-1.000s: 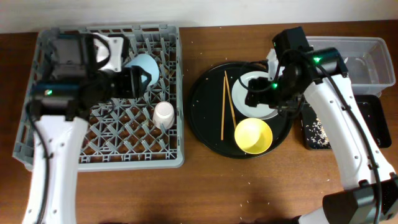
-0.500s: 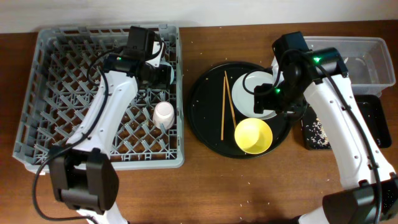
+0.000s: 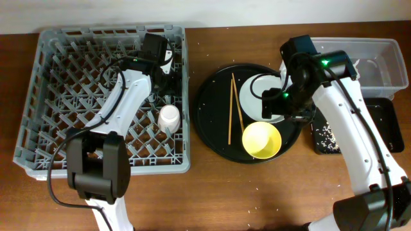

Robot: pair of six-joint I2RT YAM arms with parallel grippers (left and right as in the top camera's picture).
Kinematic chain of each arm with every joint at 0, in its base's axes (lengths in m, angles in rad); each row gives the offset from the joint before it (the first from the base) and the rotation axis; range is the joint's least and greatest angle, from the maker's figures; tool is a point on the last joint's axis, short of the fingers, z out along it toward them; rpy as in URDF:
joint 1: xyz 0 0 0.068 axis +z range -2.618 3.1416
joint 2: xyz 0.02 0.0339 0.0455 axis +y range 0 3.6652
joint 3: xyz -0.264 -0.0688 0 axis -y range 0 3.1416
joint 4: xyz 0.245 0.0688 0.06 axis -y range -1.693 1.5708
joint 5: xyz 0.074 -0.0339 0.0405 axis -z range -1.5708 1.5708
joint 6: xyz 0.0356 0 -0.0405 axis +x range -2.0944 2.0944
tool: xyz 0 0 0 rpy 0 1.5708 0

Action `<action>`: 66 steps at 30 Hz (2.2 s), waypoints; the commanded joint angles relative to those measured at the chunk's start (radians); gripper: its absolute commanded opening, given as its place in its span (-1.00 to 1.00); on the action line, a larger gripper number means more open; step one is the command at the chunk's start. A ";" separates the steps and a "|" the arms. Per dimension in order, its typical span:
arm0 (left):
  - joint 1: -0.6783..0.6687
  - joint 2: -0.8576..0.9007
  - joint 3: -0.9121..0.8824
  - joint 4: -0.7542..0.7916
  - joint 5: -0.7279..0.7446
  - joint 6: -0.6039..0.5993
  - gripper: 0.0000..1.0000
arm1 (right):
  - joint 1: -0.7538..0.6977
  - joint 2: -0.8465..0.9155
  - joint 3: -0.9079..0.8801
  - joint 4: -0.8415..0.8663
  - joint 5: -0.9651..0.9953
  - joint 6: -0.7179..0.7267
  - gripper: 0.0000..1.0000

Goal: Sort waste into correct bins and load items into the dishwasher rack
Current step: 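Lower the blue cup into the rack with the left gripper and release, then reach the left gripper to the yellow bowl and grasp its rim, then carry the yellow bowl to the back of the rack and release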

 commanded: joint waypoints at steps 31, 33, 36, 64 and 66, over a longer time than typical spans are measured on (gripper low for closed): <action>-0.540 -0.111 -0.195 0.113 0.069 -0.349 0.79 | -0.481 -0.058 0.309 -0.098 0.019 0.046 0.97; -0.557 -0.111 -0.230 0.157 0.068 -0.349 0.78 | -0.481 -0.058 0.309 -0.098 0.019 0.046 0.97; -0.574 -0.111 -0.270 0.213 0.059 -0.349 0.50 | -0.481 -0.058 0.309 -0.098 0.019 0.046 0.97; -0.570 -0.217 -0.264 0.253 0.010 -0.288 -0.99 | -0.481 -0.058 0.309 -0.098 0.019 0.046 0.97; -0.540 -0.335 -0.236 0.190 -0.117 -0.248 -0.99 | -0.481 -0.058 0.309 -0.098 0.019 0.046 0.97</action>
